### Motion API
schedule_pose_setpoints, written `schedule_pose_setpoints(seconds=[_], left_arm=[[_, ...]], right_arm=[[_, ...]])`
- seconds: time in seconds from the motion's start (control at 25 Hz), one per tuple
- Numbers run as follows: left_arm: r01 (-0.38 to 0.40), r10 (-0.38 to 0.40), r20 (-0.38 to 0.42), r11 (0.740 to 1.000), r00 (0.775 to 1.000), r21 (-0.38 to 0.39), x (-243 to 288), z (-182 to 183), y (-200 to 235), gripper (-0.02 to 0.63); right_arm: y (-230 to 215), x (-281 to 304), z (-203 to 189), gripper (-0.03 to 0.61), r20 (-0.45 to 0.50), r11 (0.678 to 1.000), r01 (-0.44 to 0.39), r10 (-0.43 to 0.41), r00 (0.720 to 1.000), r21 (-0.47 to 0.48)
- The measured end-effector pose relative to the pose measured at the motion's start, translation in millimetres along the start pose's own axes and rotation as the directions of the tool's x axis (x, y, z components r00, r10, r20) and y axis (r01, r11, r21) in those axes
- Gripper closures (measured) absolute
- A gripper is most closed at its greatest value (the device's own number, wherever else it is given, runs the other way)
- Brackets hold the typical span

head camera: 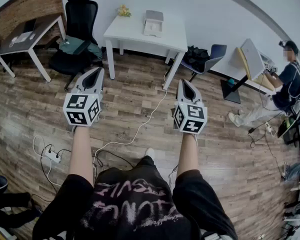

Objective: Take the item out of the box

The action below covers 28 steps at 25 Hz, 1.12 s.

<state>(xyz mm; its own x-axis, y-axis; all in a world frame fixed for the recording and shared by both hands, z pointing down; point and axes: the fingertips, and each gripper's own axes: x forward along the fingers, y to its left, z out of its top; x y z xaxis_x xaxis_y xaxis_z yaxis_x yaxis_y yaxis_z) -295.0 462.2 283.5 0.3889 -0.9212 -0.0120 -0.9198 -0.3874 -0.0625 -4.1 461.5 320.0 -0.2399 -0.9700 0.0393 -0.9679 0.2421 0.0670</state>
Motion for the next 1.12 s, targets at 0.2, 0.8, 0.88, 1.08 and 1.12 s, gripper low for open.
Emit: schedule_pose_setpoints(seconds=[0.2, 0.8, 0.88, 1.08, 1.12], left_arm=[[0.006, -0.006, 0.003, 1.0, 1.0, -0.006, 0.1, -2.9, 0.2, 0.612], [0.066, -0.066, -0.013, 0.998, 0.998, -0.023, 37.3, -17.2, -0.7, 0.612], [0.071, -0.071, -0.013, 0.997, 0.997, -0.014, 47.8, -20.0, -0.8, 0.612], [0.05, -0.05, -0.026, 0.999, 0.998, 0.005, 82.4, -22.9, 7.8, 0.612], [0.049, -0.049, -0.029, 0.999, 0.998, 0.004, 89.3, -24.8, 10.4, 0.612]], right_arm=[[2.0, -0.4, 1.3, 0.566, 0.002, 1.0, -0.001, 0.001, 1.0, 0.007], [-11.4, 28.2, -8.8, 0.566, 0.0, 1.0, -0.003, 0.003, 1.0, -0.008], [-20.0, 39.0, -10.8, 0.568, 0.0, 1.0, 0.005, -0.005, 1.0, -0.005], [-35.1, 75.5, -15.5, 0.568, -0.01, 1.0, -0.01, 0.01, 1.0, 0.001], [-38.2, 82.7, -17.7, 0.568, -0.013, 1.0, -0.012, 0.013, 1.0, 0.005]])
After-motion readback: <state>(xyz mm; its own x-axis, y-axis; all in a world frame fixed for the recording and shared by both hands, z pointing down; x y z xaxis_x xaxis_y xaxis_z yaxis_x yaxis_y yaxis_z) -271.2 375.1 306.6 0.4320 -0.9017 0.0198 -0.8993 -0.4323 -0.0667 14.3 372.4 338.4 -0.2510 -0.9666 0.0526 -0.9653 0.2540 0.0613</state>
